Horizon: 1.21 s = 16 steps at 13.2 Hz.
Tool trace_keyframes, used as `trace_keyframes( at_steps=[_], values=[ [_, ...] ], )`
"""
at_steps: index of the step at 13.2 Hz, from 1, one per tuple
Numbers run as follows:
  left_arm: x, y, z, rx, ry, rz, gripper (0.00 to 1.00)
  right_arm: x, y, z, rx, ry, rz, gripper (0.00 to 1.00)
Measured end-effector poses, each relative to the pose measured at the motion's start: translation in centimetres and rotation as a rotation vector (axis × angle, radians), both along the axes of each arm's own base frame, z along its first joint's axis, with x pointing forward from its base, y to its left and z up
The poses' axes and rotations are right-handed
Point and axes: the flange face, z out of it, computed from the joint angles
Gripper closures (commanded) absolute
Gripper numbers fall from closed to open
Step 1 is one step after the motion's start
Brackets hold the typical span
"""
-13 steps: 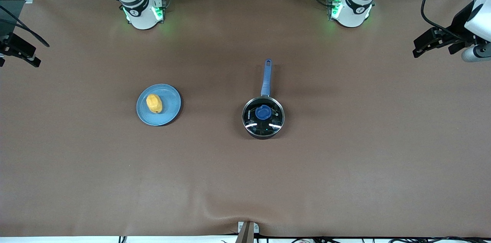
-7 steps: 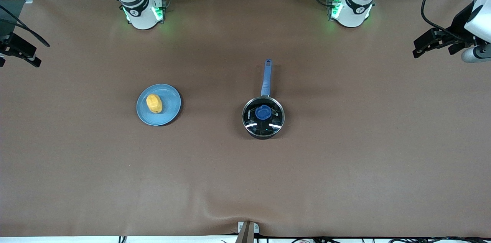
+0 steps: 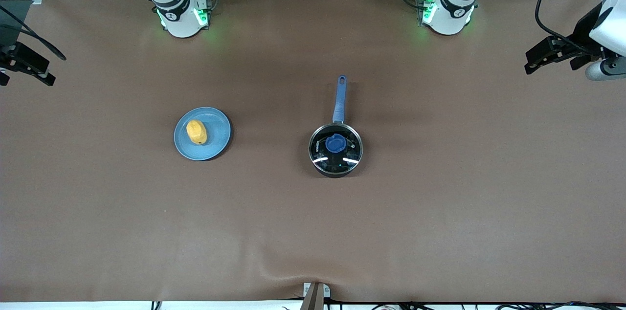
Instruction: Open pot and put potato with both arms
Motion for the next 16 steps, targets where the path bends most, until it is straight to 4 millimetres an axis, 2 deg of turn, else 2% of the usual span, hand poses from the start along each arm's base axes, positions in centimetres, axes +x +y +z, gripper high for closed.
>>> trace_keyframes(
  at_steps=[3,16],
  values=[
    [0.0,-0.38,-0.09,0.0,0.002,-0.007,0.0,0.07,1.03,-0.73,0.0,0.022,0.019,0.0],
    [0.24,-1.09,-0.53,0.0,0.007,-0.02,0.0,0.02,0.72,-0.87,-0.002,0.03,0.014,0.0]
  ],
)
